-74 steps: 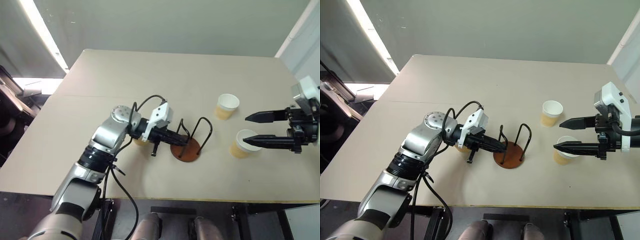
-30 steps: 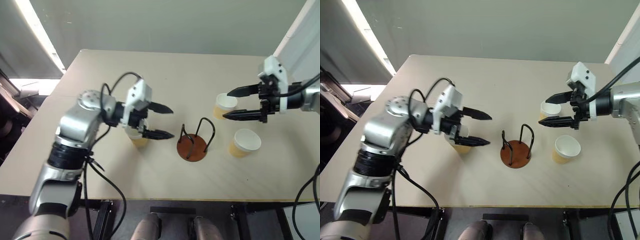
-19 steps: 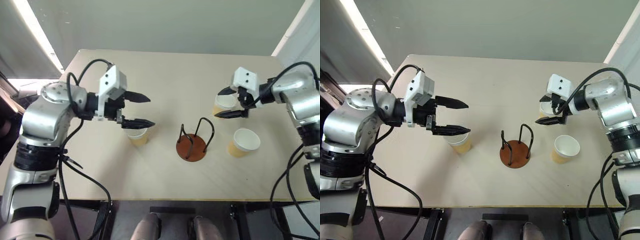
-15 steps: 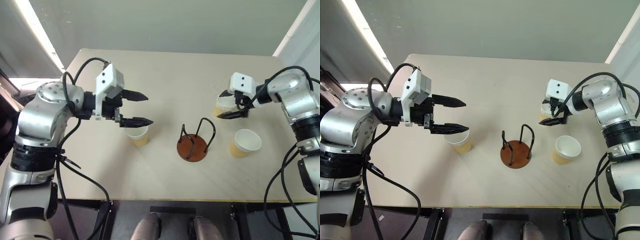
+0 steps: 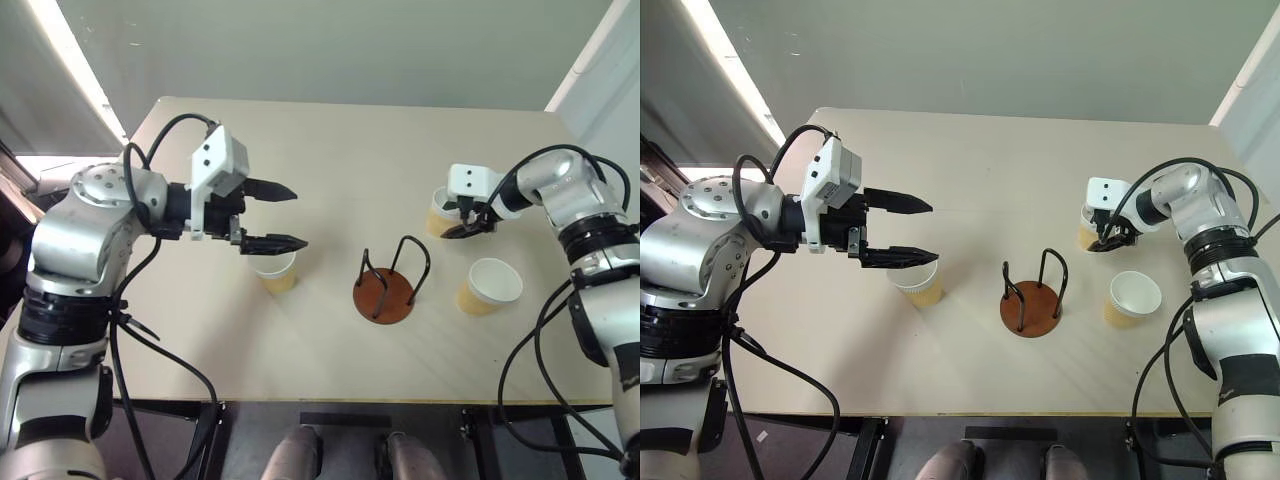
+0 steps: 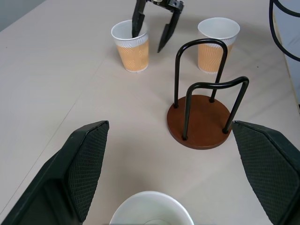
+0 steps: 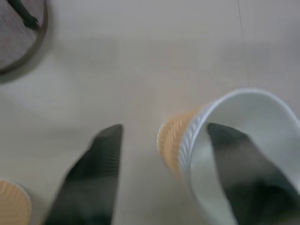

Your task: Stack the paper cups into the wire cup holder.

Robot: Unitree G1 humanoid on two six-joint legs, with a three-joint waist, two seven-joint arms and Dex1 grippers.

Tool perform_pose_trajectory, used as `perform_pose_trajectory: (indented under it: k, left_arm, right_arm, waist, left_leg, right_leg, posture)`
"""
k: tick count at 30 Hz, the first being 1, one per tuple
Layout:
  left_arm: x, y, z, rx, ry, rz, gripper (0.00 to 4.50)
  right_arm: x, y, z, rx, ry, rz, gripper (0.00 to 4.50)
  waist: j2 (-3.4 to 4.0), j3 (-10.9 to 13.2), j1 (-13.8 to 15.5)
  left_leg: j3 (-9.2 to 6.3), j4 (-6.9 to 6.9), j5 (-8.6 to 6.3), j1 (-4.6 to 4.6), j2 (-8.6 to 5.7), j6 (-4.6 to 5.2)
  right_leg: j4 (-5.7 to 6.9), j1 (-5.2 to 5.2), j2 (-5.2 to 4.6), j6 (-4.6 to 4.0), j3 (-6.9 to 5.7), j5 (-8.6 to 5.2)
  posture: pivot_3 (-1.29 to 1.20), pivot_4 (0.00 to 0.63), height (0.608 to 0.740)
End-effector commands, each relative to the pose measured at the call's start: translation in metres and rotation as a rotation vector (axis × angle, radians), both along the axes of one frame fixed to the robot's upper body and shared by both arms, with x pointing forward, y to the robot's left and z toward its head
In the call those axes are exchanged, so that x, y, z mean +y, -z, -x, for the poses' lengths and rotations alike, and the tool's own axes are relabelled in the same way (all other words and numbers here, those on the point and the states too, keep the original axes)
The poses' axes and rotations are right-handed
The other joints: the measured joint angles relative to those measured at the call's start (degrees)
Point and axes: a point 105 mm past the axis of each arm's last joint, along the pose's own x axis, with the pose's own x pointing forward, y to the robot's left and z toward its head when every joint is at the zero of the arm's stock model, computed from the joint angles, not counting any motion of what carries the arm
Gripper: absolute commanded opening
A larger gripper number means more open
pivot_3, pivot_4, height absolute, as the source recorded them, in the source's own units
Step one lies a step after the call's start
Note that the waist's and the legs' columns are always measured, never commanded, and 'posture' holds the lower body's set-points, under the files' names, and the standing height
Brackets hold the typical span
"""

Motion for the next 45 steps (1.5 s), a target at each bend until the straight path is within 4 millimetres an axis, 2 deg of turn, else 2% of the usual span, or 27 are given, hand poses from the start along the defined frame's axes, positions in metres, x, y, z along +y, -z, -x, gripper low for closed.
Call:
perform_pose_trajectory:
  k: [1, 5, 15, 18, 22, 25, 31, 39, 43, 45]
  left_arm:
    - [0.004, -0.004, 0.0, -0.028, -0.01, -0.007, 4.5]
    - [0.007, -0.004, -0.004, -0.028, -0.021, 0.0, 4.5]
    - [0.009, -0.002, -0.009, -0.022, -0.016, 0.0, 4.5]
    - [0.009, -0.001, -0.01, -0.023, -0.014, -0.001, 4.5]
    - [0.008, -0.001, -0.012, -0.024, -0.01, 0.0, 4.5]
    - [0.008, 0.0, -0.012, -0.023, -0.008, -0.001, 4.5]
    - [0.009, 0.0, -0.009, -0.02, 0.005, 0.002, 4.5]
    - [0.007, -0.002, -0.003, -0.026, 0.032, -0.014, 4.5]
    - [0.007, -0.002, -0.003, -0.026, 0.03, -0.014, 4.5]
    - [0.007, -0.002, -0.003, -0.027, 0.028, -0.015, 4.5]
  right_arm:
    - [0.01, -0.028, 0.002, -0.048, -0.044, -0.078, 1.41]
    - [0.011, -0.04, 0.006, -0.048, -0.052, -0.144, 0.04]
    - [0.015, -0.09, 0.031, -0.112, -0.116, -0.2, 0.04]
    - [0.015, -0.092, 0.035, -0.125, -0.12, -0.182, 0.04]
    - [0.011, -0.081, 0.031, -0.133, -0.092, -0.139, 0.04]
    - [0.002, -0.068, 0.025, -0.139, -0.061, -0.075, 0.56]
    - [-0.007, -0.046, 0.022, -0.115, -0.057, 0.031, 2.6]
    - [-0.01, -0.023, 0.01, -0.066, -0.034, 0.099, 2.6]
    - [-0.002, -0.015, 0.007, -0.045, -0.048, 0.098, 2.6]
    - [0.003, -0.013, 0.005, -0.047, -0.061, 0.093, 2.24]
  waist:
    - [0.0, 0.0, 0.1]
    - [0.0, 0.0, 0.1]
    - [0.01, 0.0, 0.0]
    - [0.01, 0.0, 0.0]
    - [0.01, 0.0, 0.0]
    - [0.01, 0.0, 0.0]
    - [0.01, 0.0, 0.0]
    - [0.01, 0.0, 0.0]
    - [0.01, 0.0, 0.0]
    - [0.01, 0.0, 0.0]
  left_leg:
    - [0.0, 0.0, 0.0, 0.0, 0.0, 0.0]
    - [0.0, 0.0, 0.0, -0.01, -0.01, -0.01]
    - [-0.01, -0.04, 0.0, -0.02, 0.0, -0.03]
    - [-0.01, -0.07, 0.01, 0.0, 0.01, -0.05]
    - [-0.01, -0.07, 0.02, 0.02, 0.02, -0.05]
    - [-0.02, -0.07, 0.02, 0.01, 0.01, -0.05]
    - [-0.01, -0.08, 0.02, 0.01, 0.01, -0.05]
    - [-0.01, -0.09, 0.02, 0.03, 0.02, -0.05]
    - [-0.01, -0.1, 0.01, 0.02, 0.01, -0.05]
    - [-0.01, -0.1, 0.01, 0.02, 0.01, -0.05]
  right_leg:
    - [0.0, 0.0, 0.0, 0.0, 0.0, 0.0]
    - [-0.01, 0.0, 0.0, -0.01, 0.0, 0.0]
    - [-0.05, 0.0, 0.0, -0.04, 0.0, -0.02]
    - [-0.04, 0.0, 0.0, -0.05, -0.01, -0.03]
    - [-0.05, 0.0, 0.0, -0.05, 0.0, -0.03]
    - [-0.04, 0.0, 0.0, -0.05, 0.0, -0.03]
    - [-0.04, 0.0, 0.0, -0.05, 0.0, -0.03]
    - [-0.03, -0.01, 0.0, -0.05, 0.0, -0.03]
    - [-0.03, -0.01, 0.0, -0.05, 0.0, -0.03]
    - [-0.03, -0.02, 0.0, -0.05, 0.0, -0.03]
  posture:
    - [0.0, 0.15, 0.74]
    - [0.0, 0.15, 0.74]
    - [0.0, 0.15, 0.74]
    - [0.0, 0.15, 0.74]
    - [0.0, 0.15, 0.74]
    - [0.0, 0.15, 0.74]
    - [0.0, 0.15, 0.74]
    - [0.0, 0.15, 0.74]
    - [0.0, 0.15, 0.74]
    - [0.0, 0.15, 0.74]
